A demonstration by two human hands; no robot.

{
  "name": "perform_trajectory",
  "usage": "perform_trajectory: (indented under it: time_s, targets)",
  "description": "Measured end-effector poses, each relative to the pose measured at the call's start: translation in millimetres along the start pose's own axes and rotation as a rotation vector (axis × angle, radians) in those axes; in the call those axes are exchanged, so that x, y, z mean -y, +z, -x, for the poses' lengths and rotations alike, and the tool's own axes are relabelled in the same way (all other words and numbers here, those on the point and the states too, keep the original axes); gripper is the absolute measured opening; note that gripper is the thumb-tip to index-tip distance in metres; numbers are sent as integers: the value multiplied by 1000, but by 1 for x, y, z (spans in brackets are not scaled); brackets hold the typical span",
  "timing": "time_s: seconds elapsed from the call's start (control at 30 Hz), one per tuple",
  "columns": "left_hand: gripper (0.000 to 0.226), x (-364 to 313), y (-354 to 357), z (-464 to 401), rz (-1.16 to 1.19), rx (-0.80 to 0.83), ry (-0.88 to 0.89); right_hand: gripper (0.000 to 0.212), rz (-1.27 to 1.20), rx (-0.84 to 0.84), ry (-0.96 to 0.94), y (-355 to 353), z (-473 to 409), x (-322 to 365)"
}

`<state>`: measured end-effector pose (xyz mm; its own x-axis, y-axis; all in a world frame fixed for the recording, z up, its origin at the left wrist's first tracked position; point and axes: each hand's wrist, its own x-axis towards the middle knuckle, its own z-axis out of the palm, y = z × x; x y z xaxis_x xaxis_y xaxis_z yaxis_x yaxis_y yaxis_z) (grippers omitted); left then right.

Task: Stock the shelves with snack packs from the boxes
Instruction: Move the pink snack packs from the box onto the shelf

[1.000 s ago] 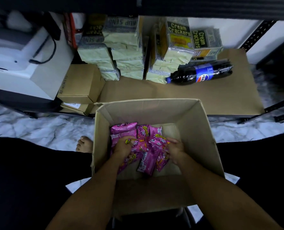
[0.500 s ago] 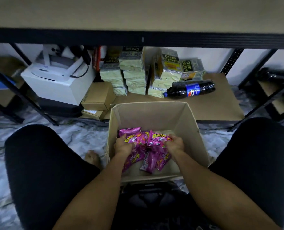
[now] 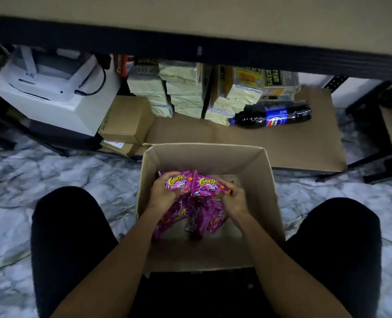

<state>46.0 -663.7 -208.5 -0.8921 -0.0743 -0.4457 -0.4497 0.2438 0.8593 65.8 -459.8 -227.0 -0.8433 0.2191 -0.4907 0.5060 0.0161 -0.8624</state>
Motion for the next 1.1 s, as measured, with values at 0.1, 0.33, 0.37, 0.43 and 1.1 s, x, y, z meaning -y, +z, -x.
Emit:
perform_trajectory:
  time_s: [0.1,0.33,0.37,0.43,1.1]
  targets:
    - [52,14,-1,-2,-17,26,-73,48,23,63,67,-2,3,-2]
    - [49,-67,-7,19,49,-7,-82,43,27,93,140,-22,16,94]
    - [48,-81,-9,27,60,-4,-73,42,46,95,137,-27,24,110]
    - [47,-118,-18,41,90,8,-74,40,86,102,143,-39,41,153]
    - [48,-502,-159,192,189,93,282,46,32,148,-287,-93,219,532]
